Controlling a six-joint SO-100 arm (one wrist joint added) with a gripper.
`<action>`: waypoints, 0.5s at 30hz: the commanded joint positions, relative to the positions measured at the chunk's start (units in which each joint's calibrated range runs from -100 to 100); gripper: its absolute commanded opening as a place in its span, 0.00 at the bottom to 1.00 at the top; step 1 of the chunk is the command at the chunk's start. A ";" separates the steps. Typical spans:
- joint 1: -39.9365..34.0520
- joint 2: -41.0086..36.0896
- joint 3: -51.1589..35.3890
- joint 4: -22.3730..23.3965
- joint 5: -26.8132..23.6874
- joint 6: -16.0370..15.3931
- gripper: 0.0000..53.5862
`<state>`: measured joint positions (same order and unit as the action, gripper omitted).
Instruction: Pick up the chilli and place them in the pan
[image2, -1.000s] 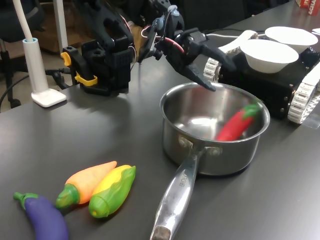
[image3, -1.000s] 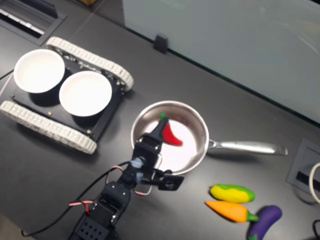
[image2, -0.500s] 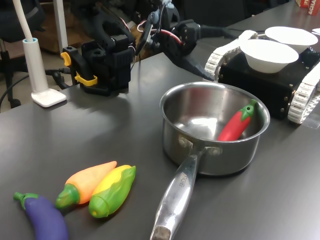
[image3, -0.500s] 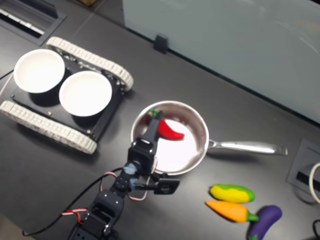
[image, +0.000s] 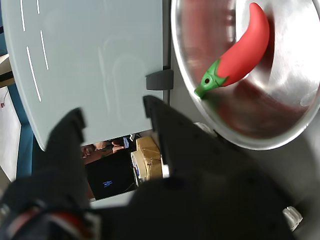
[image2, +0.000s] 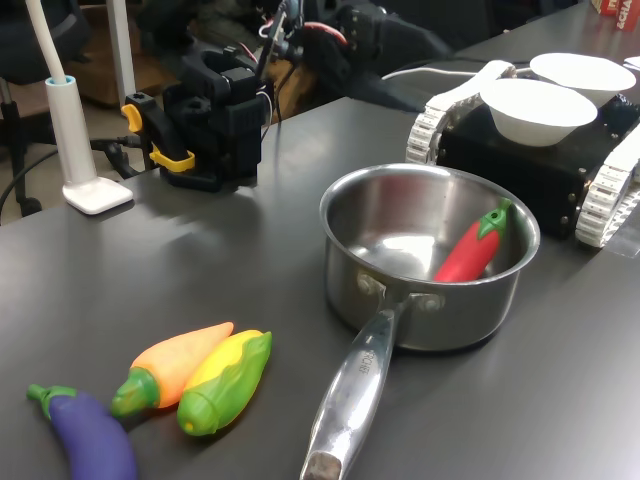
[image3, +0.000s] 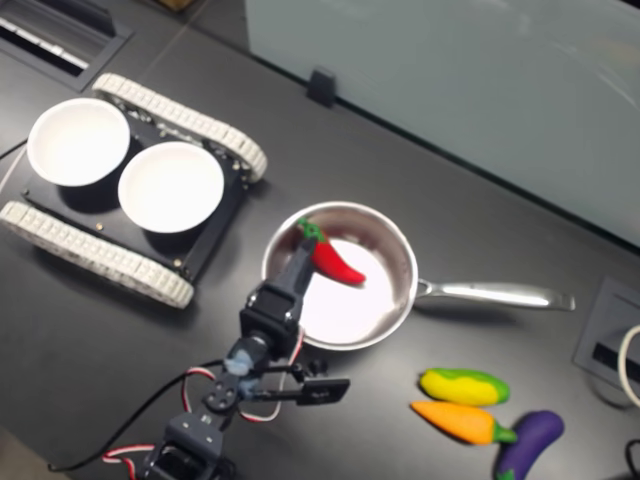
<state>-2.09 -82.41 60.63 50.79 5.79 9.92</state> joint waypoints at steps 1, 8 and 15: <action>-1.24 -5.02 -1.07 2.22 -0.63 0.50 0.00; -4.56 -8.31 -1.71 6.23 -1.90 0.50 0.00; -9.38 -11.18 -2.61 12.88 -3.17 0.33 0.00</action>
<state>-8.58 -91.16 60.63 60.48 3.35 10.19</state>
